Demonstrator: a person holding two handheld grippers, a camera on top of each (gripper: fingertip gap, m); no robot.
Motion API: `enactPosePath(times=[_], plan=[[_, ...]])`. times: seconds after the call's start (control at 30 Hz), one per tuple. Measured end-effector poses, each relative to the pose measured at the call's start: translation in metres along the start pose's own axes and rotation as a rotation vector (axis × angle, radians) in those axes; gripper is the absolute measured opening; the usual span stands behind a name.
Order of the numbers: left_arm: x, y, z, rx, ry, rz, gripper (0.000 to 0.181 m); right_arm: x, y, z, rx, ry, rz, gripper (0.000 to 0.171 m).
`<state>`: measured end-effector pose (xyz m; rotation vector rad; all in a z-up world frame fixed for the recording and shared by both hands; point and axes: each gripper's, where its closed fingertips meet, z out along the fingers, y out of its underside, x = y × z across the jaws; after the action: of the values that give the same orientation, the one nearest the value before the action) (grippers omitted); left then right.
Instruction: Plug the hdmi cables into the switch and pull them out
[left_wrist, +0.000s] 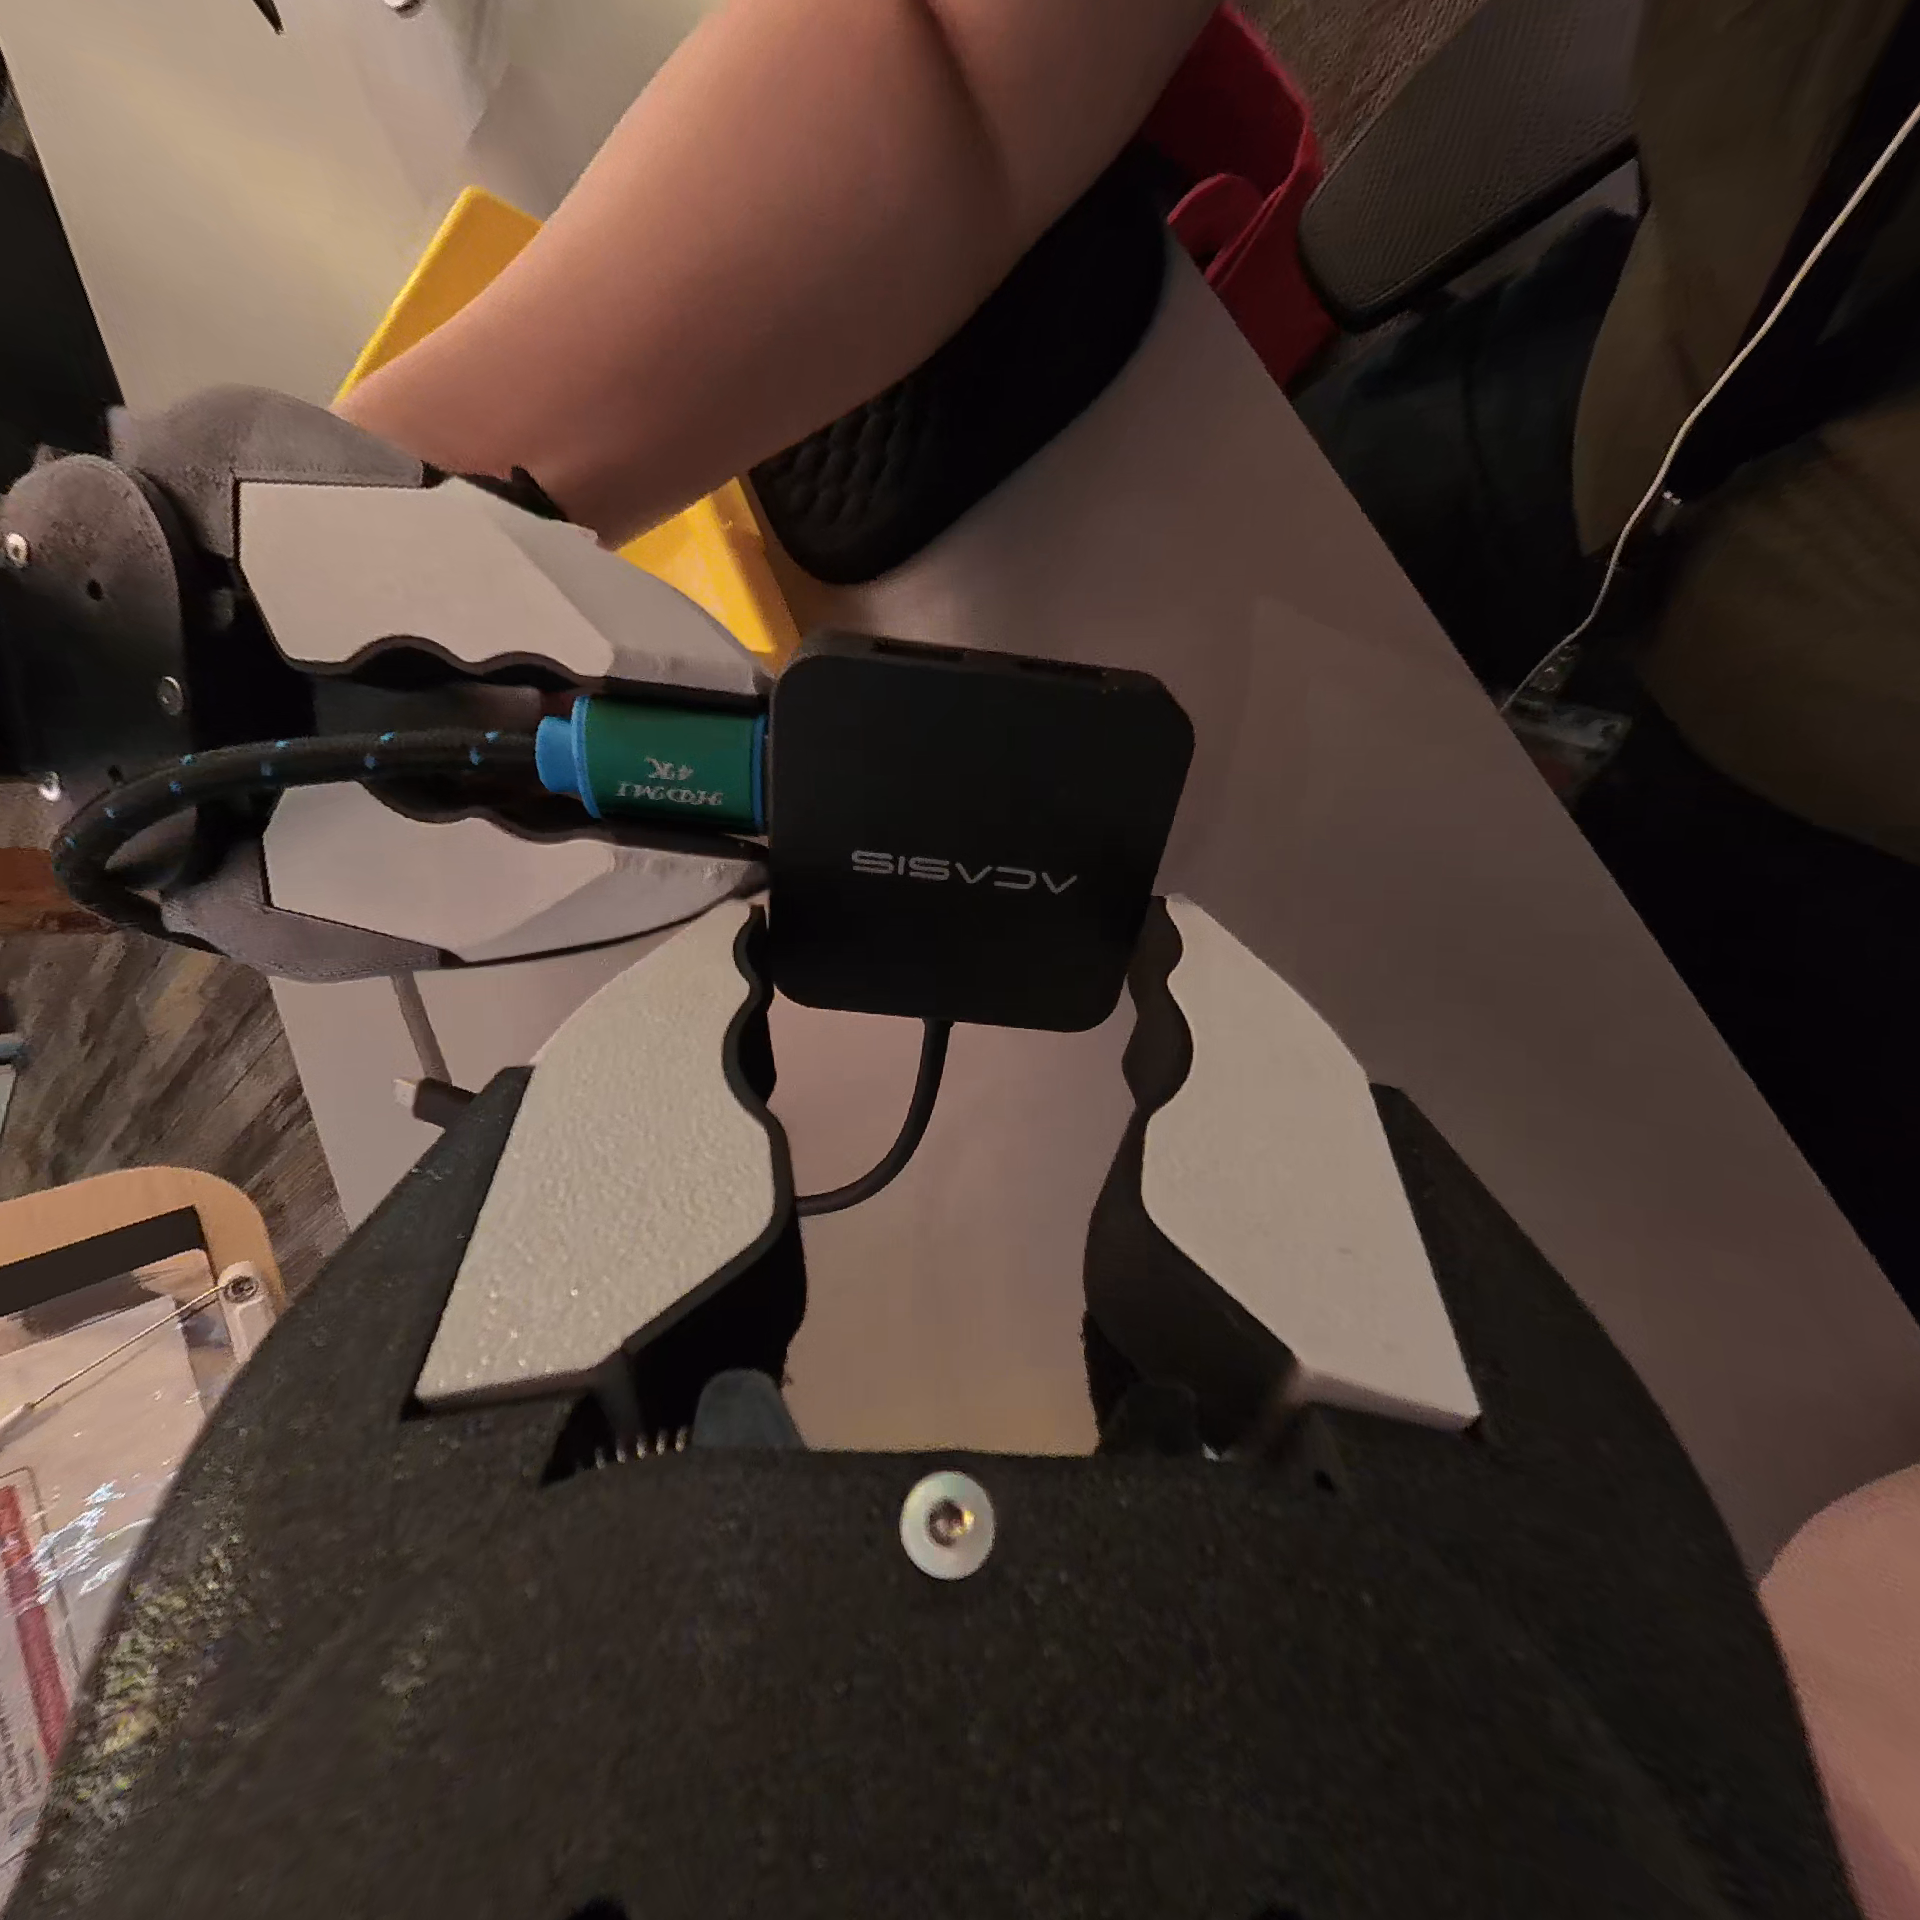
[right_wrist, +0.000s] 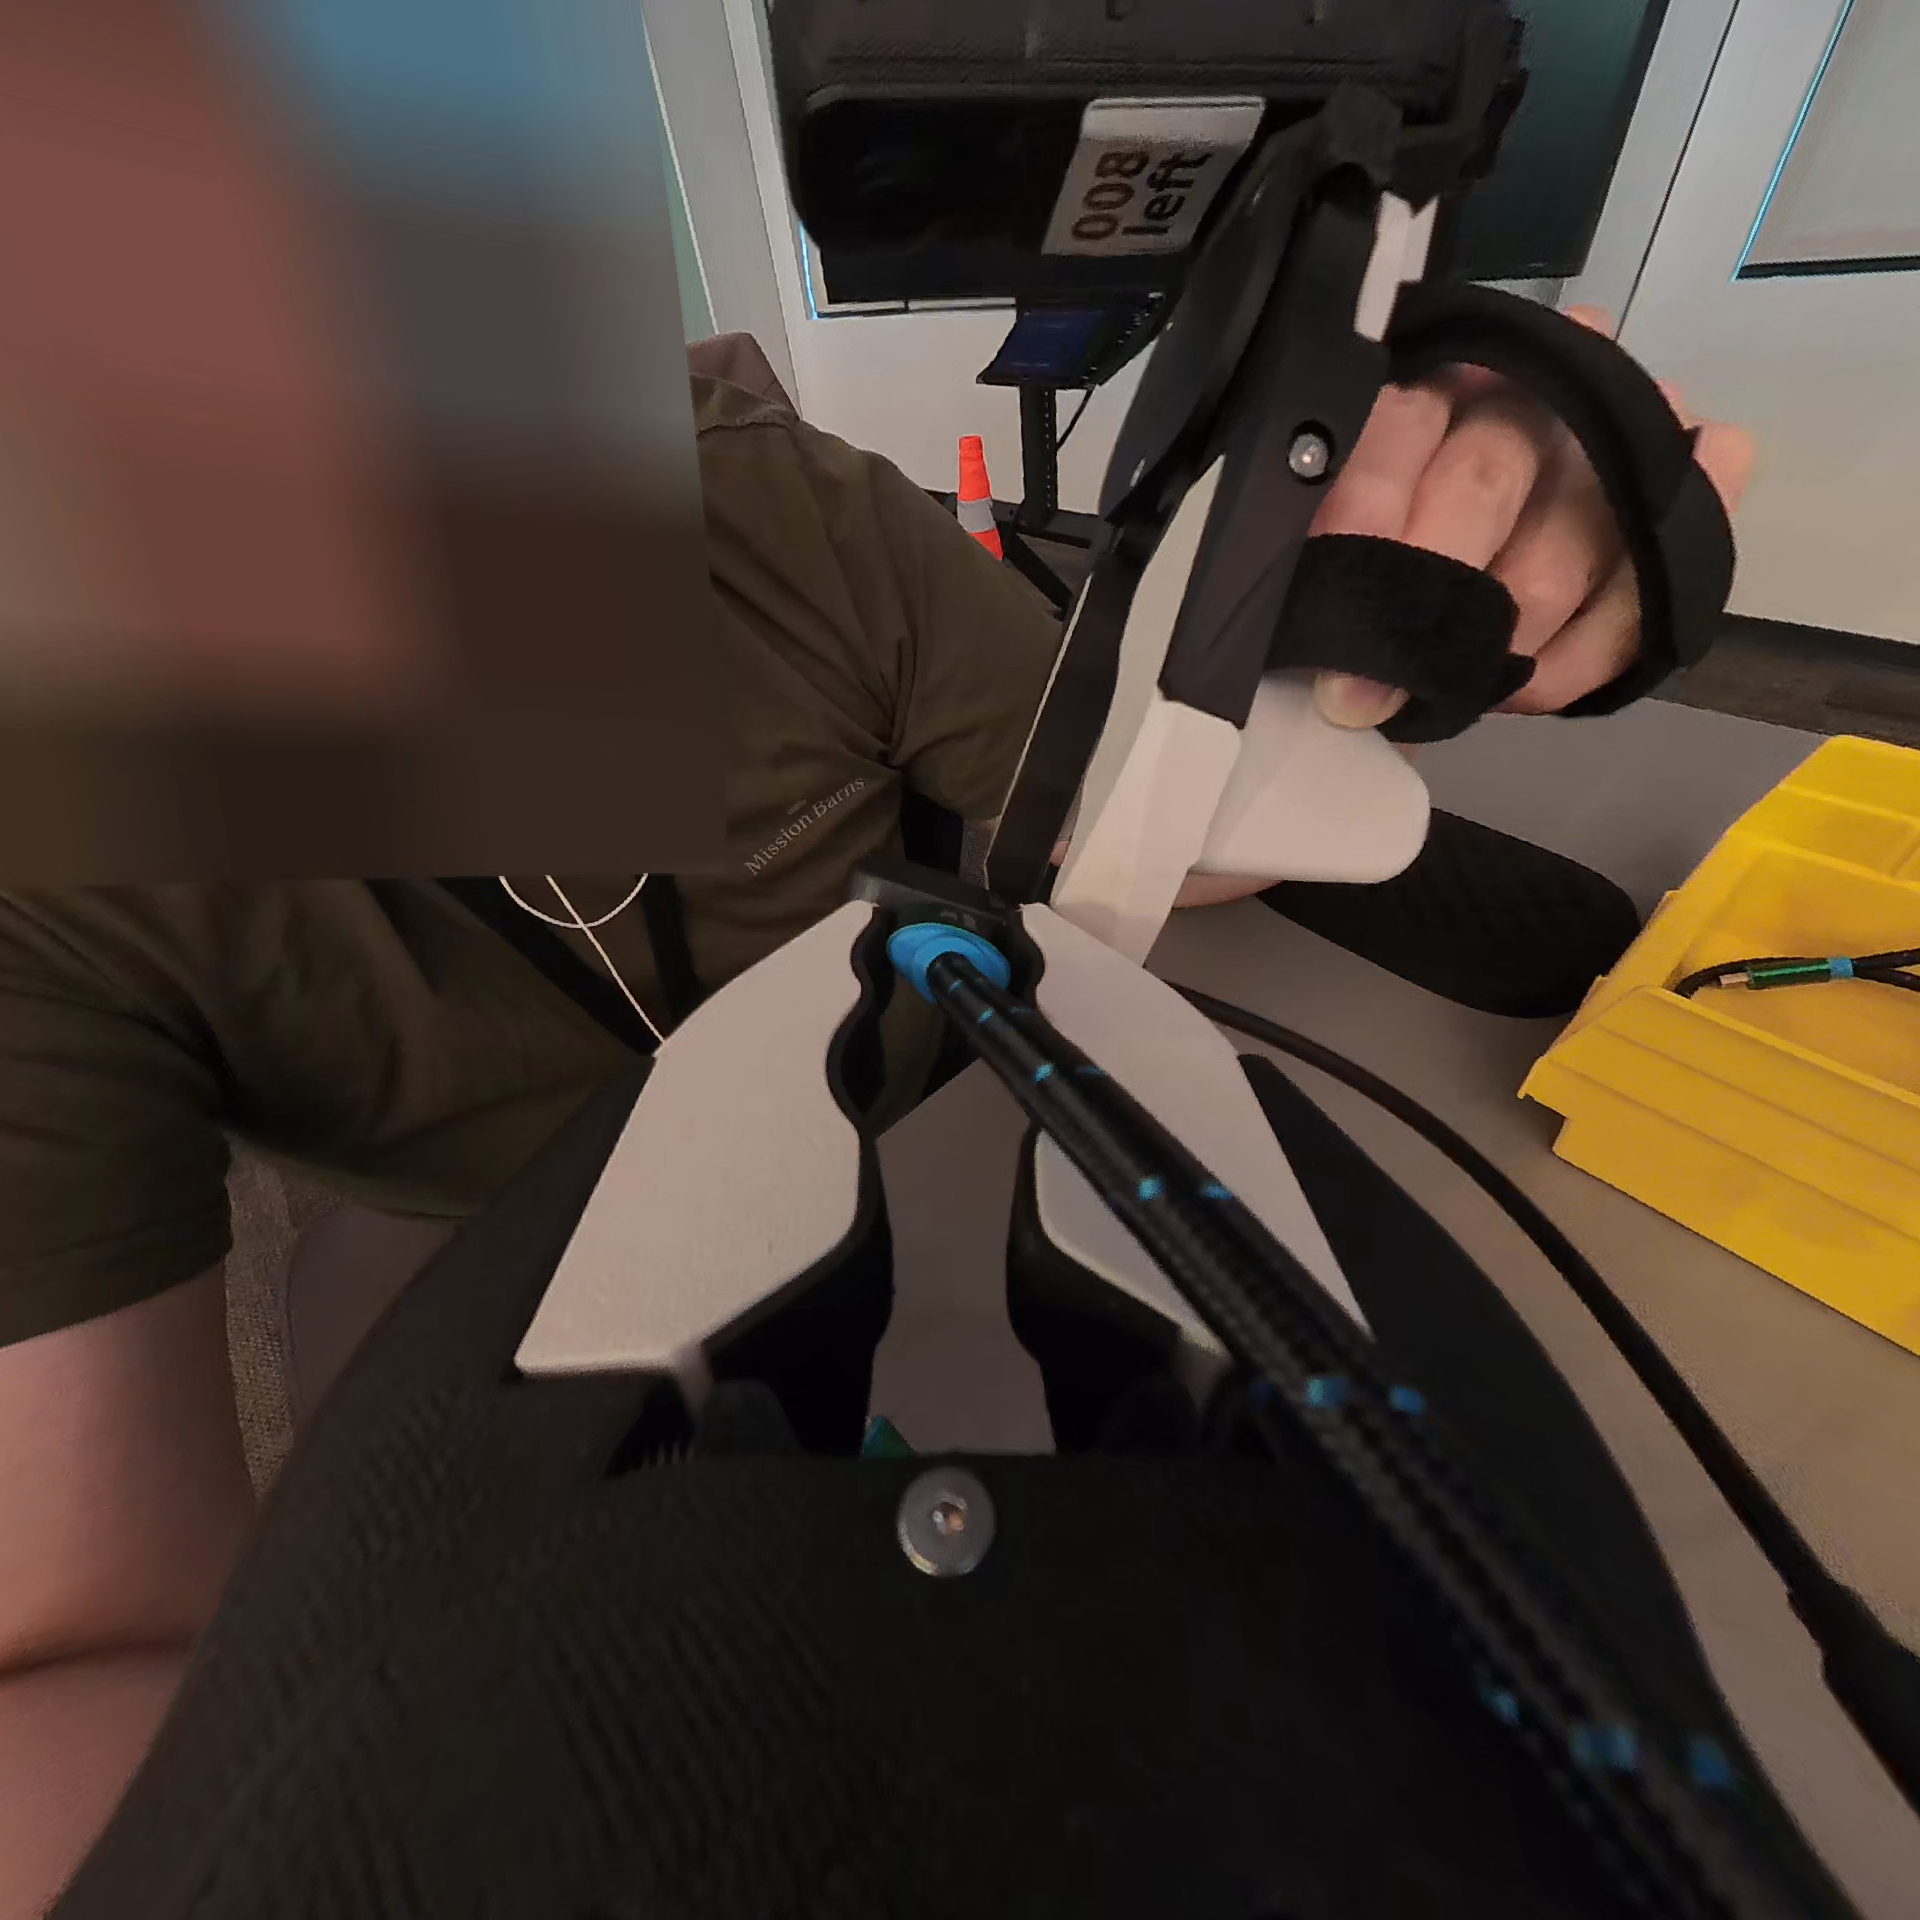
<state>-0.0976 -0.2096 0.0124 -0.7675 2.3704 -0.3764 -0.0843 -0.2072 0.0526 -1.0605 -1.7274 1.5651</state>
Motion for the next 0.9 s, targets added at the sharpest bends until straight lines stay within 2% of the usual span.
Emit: enactPosePath(times=[0.2,0.37,0.9], plan=[[-0.002,0.002,0.008,-0.078,-0.069,0.05,0.067,-0.003,0.006,-0.003,-0.101,0.06,-0.052,0.022],[-0.01,0.003,0.009,-0.054,-0.086,0.011,0.066,0.0,0.005,-0.012,-0.104,0.124,-0.027,0.03],[-0.002,-0.011,0.002,0.078,-0.021,0.008,0.066,-0.008,0.004,-0.012,-0.087,0.08,-0.052,0.022]])
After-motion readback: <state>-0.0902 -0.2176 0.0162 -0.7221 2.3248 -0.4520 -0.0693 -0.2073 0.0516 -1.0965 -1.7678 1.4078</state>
